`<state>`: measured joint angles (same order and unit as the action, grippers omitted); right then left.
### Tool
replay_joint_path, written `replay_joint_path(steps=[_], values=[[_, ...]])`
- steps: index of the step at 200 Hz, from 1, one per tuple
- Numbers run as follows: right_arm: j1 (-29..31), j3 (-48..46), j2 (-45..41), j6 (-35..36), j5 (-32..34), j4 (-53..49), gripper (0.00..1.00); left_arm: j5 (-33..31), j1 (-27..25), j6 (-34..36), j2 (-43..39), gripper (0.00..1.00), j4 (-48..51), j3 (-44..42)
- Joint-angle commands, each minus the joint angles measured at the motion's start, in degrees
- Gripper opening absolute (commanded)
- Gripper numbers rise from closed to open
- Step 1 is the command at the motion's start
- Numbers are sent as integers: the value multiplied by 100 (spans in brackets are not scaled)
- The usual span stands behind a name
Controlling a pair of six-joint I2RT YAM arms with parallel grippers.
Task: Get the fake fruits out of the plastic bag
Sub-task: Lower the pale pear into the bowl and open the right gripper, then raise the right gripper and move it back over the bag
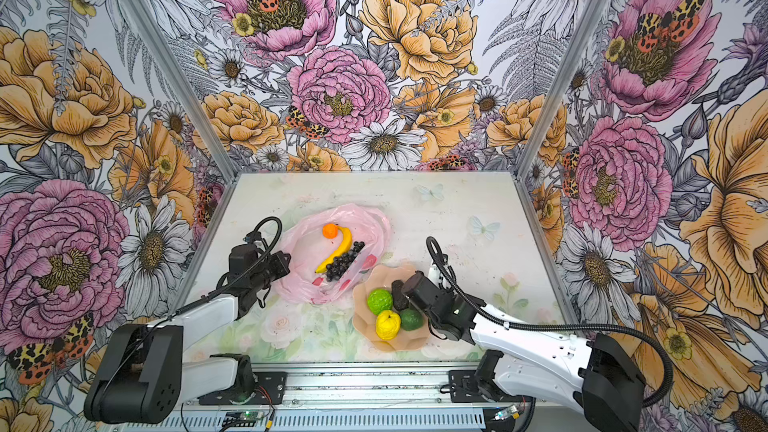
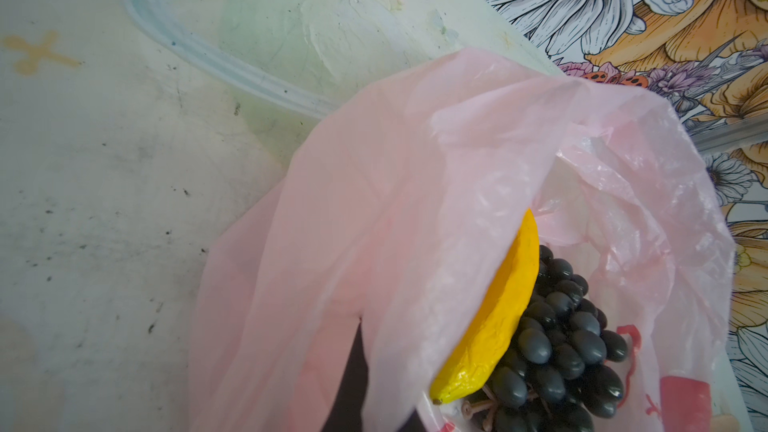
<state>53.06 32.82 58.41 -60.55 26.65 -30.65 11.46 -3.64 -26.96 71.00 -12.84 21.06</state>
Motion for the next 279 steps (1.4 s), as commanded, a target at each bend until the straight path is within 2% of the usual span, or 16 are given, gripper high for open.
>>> replay_joint_path(steps=[1,51,97,155,217,279], values=[[40,31,-141,3,94,-13,53,-48,-74,112,10,0,-34,131],[-37,386,-147,456,339,-31,58,-153,-165,142,-10,0,13,149],[-64,1492,465,1229,376,1,64,-380,-503,297,-111,0,177,215],[-61,3162,2328,1993,-720,503,67,-107,-623,434,-129,0,-113,197],[-194,5218,4878,2116,-1890,716,68,131,-480,356,-243,0,-332,65],[-634,6790,6497,2895,-2251,716,69,242,-360,305,-199,0,-427,40]])
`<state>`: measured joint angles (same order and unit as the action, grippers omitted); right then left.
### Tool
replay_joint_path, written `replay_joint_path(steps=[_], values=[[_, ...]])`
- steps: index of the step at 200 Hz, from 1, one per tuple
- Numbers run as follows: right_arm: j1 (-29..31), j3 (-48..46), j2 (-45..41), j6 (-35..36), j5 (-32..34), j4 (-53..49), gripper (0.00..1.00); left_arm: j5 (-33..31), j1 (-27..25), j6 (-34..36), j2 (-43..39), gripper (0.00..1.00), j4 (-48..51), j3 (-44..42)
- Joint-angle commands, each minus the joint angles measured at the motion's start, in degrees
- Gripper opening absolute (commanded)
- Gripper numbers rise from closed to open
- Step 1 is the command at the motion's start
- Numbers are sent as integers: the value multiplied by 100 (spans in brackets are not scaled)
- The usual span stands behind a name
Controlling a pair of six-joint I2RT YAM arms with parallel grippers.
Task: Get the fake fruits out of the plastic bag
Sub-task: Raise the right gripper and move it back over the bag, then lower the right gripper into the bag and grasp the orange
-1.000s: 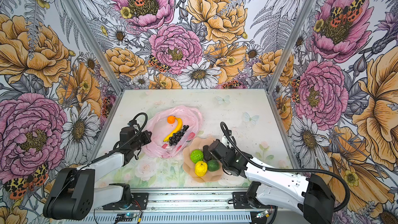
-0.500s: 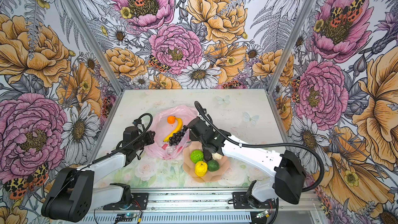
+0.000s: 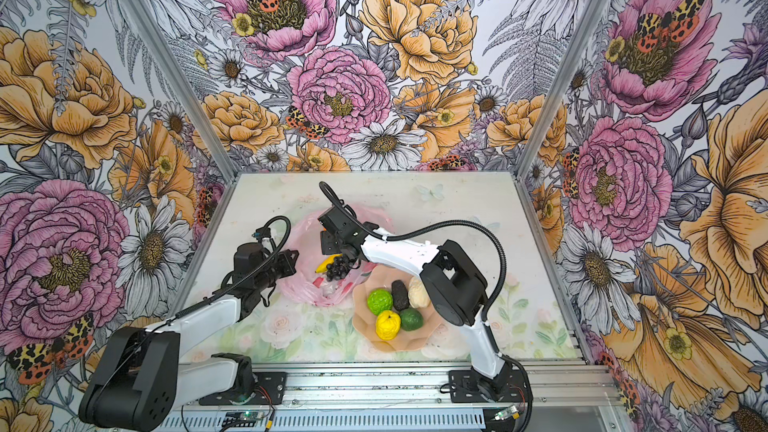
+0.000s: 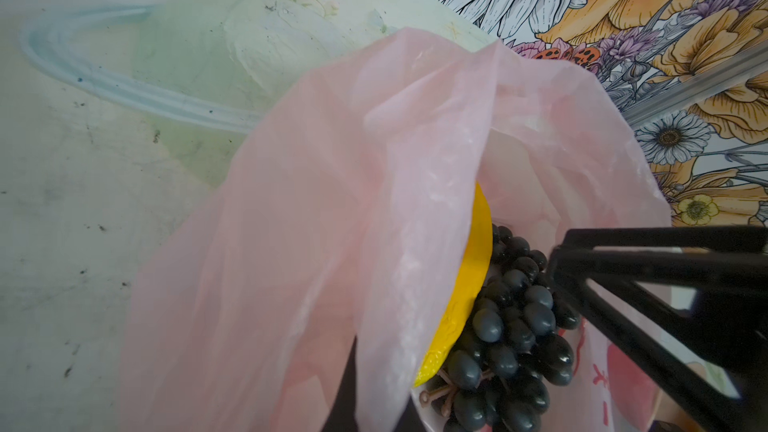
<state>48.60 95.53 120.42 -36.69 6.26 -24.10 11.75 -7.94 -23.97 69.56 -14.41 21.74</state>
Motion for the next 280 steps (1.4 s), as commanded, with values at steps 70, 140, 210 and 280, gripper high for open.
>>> replay_joint_path(steps=[70,140,210,280], values=[[-472,1468,1062,1899,-587,62,71,198,82,-3,-65,0,-264,-38],[-636,2022,1612,2262,-515,45,71,150,89,6,-92,0,-224,-38],[-666,2268,1863,2442,-1134,45,70,142,90,14,-39,0,-202,-12],[-624,2254,1989,2414,-1448,22,62,132,92,15,-23,0,-199,3]])
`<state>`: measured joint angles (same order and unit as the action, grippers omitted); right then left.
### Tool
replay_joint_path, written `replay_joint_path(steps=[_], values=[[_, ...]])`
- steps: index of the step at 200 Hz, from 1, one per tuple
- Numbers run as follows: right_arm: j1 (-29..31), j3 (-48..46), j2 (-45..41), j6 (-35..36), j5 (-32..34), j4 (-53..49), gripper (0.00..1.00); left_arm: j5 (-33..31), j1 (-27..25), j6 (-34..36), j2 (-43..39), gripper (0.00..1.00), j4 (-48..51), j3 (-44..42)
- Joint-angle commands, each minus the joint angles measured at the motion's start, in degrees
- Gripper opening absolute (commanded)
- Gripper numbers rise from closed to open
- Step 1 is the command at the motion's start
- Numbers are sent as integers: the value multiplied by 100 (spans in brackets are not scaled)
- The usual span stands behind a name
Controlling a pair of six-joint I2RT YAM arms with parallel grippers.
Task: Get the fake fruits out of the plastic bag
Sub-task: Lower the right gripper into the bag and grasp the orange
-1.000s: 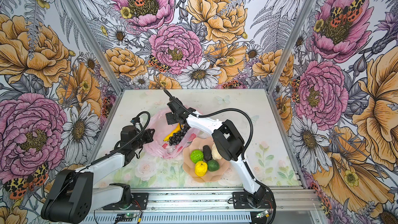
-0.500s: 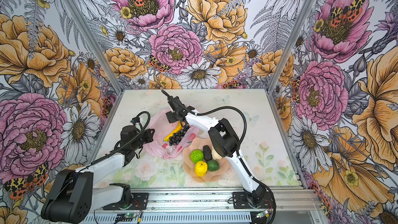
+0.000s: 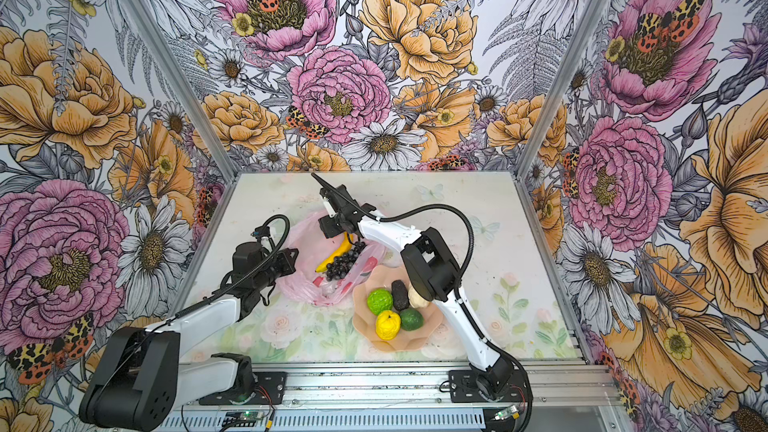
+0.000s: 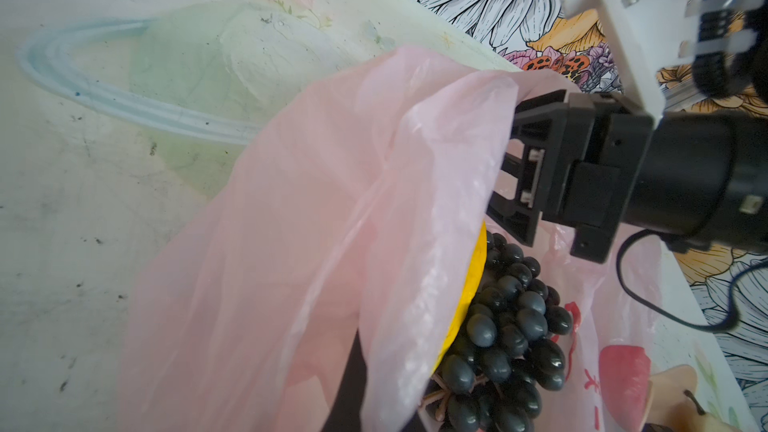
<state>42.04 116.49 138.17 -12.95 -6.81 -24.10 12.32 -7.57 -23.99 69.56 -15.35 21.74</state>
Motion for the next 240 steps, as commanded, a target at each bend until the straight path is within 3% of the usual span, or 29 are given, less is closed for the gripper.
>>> replay_joint_path(steps=[1,177,240], values=[[32,161,217,44,-138,20,62,72,59,17,-27,0,-107,0],[139,164,264,47,361,-22,42,64,62,17,-19,0,-99,2],[250,-290,-426,-5,270,-16,39,64,77,17,-5,0,-95,10]])
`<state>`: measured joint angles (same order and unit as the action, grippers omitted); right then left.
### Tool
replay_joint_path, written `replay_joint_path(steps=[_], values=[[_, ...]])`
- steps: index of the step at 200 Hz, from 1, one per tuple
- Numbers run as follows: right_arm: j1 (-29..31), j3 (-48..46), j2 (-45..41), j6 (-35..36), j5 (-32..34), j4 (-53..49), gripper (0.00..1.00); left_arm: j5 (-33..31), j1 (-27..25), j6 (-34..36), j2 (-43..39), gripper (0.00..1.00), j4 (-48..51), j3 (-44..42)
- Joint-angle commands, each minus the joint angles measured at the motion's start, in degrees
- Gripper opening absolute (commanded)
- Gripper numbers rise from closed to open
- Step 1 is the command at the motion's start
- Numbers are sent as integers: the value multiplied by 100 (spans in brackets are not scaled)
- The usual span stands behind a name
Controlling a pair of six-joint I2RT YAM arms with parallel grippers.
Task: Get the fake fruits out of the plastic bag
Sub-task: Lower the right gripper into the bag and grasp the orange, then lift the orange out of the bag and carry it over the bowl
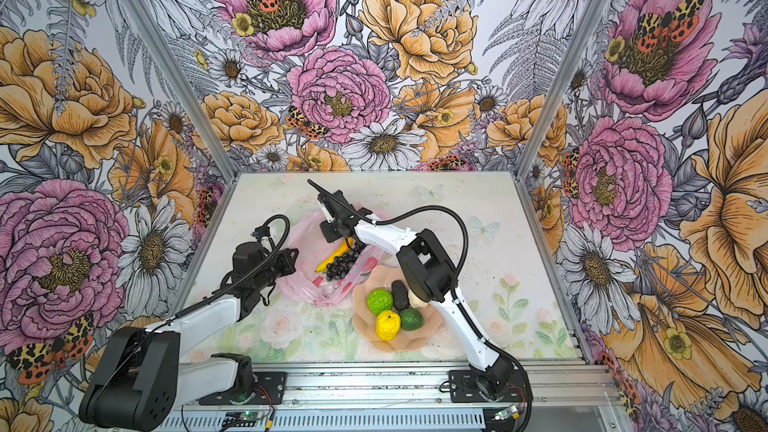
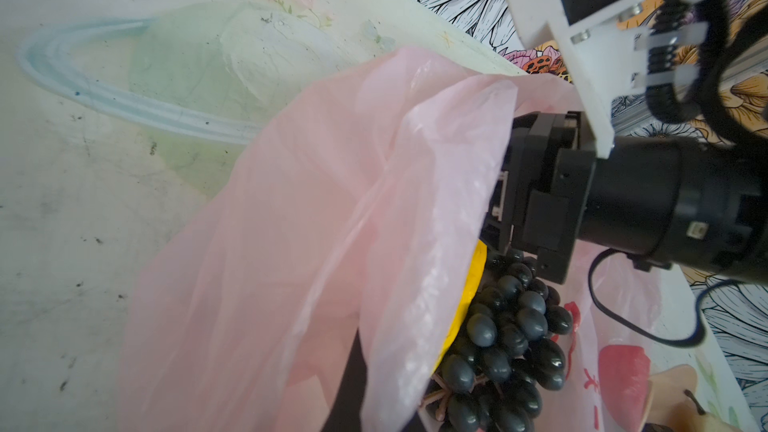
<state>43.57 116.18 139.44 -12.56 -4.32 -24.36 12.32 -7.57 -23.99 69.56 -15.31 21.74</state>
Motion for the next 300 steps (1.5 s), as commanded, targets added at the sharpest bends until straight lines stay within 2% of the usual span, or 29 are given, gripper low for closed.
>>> replay_joint_path(steps=[1,30,37,96,166,220,300], values=[[98,-288,-577,-45,20,10,39,62,74,17,-5,0,-101,8],[158,-941,-1270,-15,170,15,38,43,69,25,14,0,-87,20],[353,-1108,-1436,26,271,10,38,44,76,25,20,0,-79,23],[777,-2875,-3042,96,1005,-29,38,36,92,25,49,0,-58,39],[999,-4685,-4929,-470,2024,-1031,37,46,93,21,84,0,-67,51],[1194,-5317,-5865,-1122,2540,-1856,36,29,91,26,95,0,-59,59],[1567,-5499,-6176,-2169,3147,-2916,34,21,90,22,91,0,-45,57]])
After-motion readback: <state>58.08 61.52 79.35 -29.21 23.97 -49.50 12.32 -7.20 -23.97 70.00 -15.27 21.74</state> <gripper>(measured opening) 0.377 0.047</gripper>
